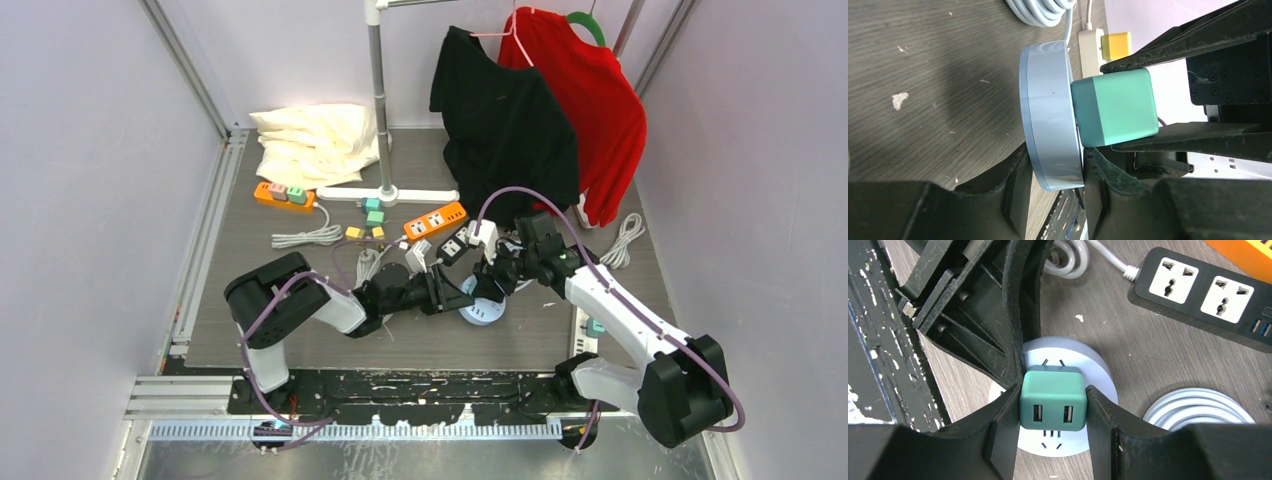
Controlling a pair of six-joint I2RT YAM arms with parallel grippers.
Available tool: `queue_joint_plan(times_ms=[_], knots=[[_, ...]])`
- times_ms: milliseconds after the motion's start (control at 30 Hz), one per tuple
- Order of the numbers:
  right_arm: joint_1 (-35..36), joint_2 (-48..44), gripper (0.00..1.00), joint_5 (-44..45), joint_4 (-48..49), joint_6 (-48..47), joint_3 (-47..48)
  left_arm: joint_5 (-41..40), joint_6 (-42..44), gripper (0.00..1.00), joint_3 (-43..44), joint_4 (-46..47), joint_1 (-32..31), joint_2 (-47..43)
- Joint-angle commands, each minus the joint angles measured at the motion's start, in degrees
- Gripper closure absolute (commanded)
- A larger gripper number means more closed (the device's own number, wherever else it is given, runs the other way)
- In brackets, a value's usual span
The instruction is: Pull the plug off the socket
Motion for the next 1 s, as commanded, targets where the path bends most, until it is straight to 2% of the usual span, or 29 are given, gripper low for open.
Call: queue_joint_plan(times_ms=[0,100,333,400,500,600,700,867,900,967], knots=[[-0.9,-3.4,0.99,4.2,7.9,3.5,0.9,-3.5,1.0,1.00,-1.7,-0.8,1.1,0.7],[-0.9,-4.1,0.99,4.2,8.5,3.6,0.5,-4.8,0.9,1.00,-2.0,-3.3,1.4,0.8],[-1.0,-5.1,0.99,-12.7,3.4,0.3,1.1,-6.1,1.1,1.00,-2.3,-4.5,2.1,1.9],[-0.9,-5.2,0.99,-6.4,6.1,3.3,0.9,-6.1,1.2,1.00,-2.4,-4.6,2.2,2.2],[-1.6,-4.2,0.99,10.3,12.6,7.8,0.0,-6.0,1.5,1.00,-2.6,-4.7,2.2,2.1],[-3.1,-2.9,0.99,12.3,11.7,8.7,0.6,-5.9,2.1,1.00,-2.3,-5.4,2.3,1.7],[-3.1,-3.7,0.99,4.0,9.6,6.8,0.5,-5.8,2.7,1.00,-2.1,-6.3,2.4,1.6],[-2.7,-5.0,0.99,-21.7,-1.1,-3.9,1.6,-5.8,3.1,1.00,-2.1,-7.0,2.6,1.5],[-2.7,-5.2,0.99,-23.7,-2.1,-4.9,1.7,-5.8,3.2,1.00,-2.1,-7.1,2.6,1.6],[-2.7,-5.7,0.99,-16.6,3.1,0.8,0.8,-5.8,3.2,1.00,-2.0,-7.2,2.6,1.6]])
